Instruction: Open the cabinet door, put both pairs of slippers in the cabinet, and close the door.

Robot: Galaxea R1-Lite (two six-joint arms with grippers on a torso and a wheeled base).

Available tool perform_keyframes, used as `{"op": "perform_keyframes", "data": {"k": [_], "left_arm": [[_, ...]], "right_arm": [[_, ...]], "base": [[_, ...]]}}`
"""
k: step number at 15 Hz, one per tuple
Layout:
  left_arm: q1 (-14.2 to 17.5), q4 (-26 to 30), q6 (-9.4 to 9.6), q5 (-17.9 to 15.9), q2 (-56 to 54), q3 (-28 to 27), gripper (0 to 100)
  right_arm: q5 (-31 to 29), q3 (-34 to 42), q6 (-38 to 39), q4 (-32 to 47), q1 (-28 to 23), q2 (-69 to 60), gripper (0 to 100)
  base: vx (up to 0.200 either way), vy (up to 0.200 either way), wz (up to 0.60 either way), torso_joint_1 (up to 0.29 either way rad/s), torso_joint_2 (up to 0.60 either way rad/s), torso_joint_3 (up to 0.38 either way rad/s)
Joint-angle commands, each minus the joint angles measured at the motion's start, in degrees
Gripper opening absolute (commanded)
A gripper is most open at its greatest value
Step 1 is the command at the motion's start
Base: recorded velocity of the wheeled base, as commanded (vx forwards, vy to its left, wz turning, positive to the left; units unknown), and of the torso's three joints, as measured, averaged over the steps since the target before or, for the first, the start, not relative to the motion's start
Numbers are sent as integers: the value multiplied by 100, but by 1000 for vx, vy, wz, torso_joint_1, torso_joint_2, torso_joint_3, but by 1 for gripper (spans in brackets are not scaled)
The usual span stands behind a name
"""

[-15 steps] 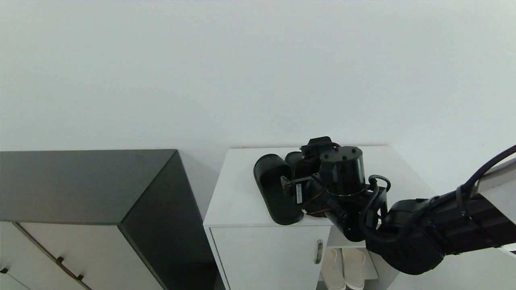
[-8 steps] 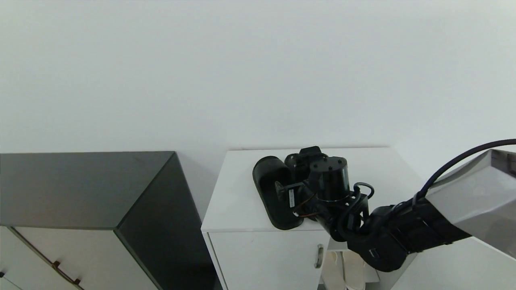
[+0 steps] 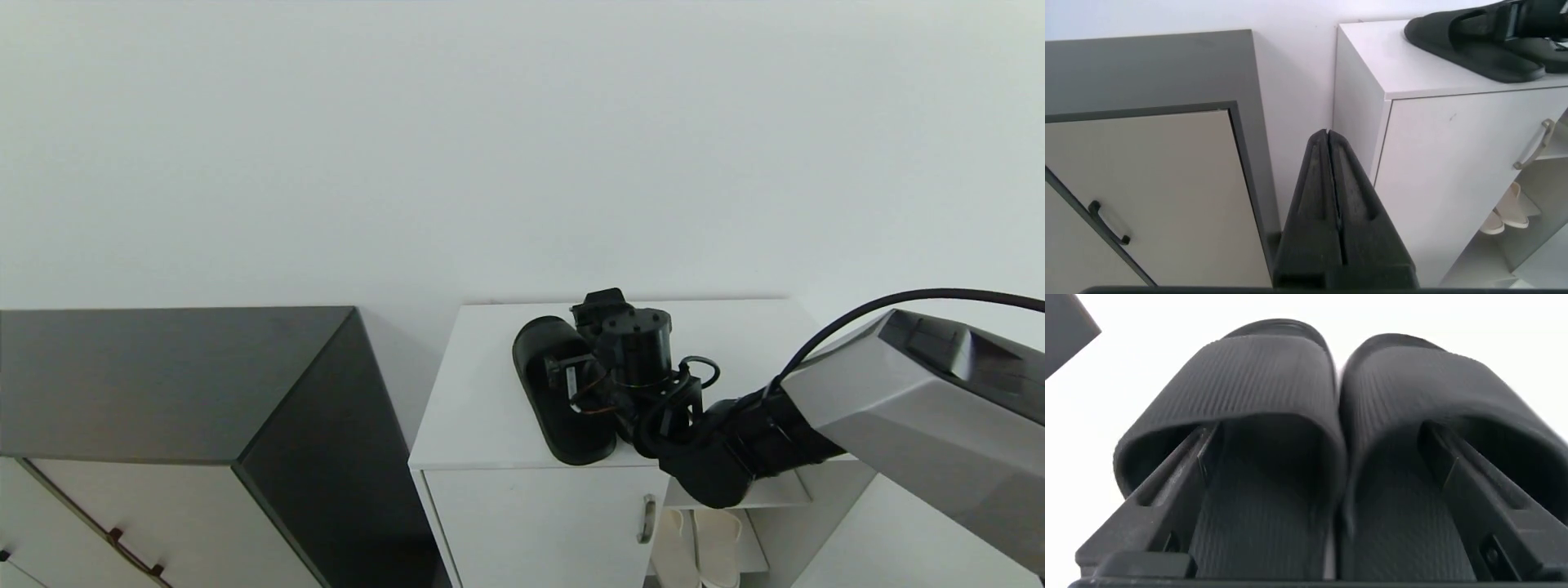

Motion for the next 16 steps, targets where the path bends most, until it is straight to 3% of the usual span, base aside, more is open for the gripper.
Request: {"op": "perform_keyframes", "data": {"k": [1, 9, 12, 16], "left_arm": [[2, -9, 1, 0, 8, 0, 0], [2, 0, 1, 0, 8, 0, 0], [2, 0, 1, 0, 8, 0, 0], [2, -9, 1, 0, 8, 0, 0]], "right_arm": [[3, -214, 0, 1, -26, 245, 0], [-14, -276, -18, -25, -17, 157, 0], [-14, 313, -9, -25, 123, -511, 0], [74, 1869, 35, -245, 361, -1539, 0]], "base": [[0, 0, 0, 0, 0, 0], [0, 0, 0, 0, 0, 0], [0, 0, 0, 0, 0, 0], [0, 0, 0, 0, 0, 0]]}}
